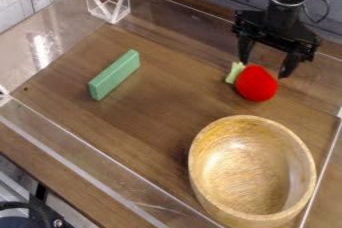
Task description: Move the red object to the right side of the table
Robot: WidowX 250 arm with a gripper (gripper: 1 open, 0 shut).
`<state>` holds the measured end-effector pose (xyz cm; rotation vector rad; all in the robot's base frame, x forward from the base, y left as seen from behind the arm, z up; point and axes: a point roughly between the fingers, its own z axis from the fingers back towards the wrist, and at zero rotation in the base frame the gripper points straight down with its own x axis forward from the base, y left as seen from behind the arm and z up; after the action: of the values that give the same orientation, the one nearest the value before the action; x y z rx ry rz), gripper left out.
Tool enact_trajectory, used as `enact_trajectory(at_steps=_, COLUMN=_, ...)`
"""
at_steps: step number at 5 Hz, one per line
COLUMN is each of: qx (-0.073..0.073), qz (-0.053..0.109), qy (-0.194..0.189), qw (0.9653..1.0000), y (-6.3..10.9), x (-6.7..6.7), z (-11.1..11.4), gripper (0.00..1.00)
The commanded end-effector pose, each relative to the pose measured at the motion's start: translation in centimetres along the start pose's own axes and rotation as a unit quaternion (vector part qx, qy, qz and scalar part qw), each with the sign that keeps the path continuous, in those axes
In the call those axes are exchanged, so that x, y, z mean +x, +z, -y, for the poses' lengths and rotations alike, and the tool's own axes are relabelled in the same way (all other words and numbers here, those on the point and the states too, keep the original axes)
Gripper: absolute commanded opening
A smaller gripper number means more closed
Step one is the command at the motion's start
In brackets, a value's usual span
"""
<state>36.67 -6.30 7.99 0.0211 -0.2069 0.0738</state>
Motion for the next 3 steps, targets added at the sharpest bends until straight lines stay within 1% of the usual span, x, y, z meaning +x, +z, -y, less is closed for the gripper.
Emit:
enact_trajectory(at_steps=1, qx=-0.026, qz=0.035, qy=-0.01, qw=0.999, y=2.2, x=1.5, z=0.3, gripper=1.0)
enact_trajectory(at_steps=2, qx=-0.043, qz=0.04, qy=-0.027, qw=0.9979, y=2.8, x=1.7, z=0.6, gripper=1.0)
enact_trajectory(at_steps=3, qx=-0.049, qz=0.046, qy=-0.004, qw=0.9977, y=3.0, x=1.5, z=2.0, gripper=1.0)
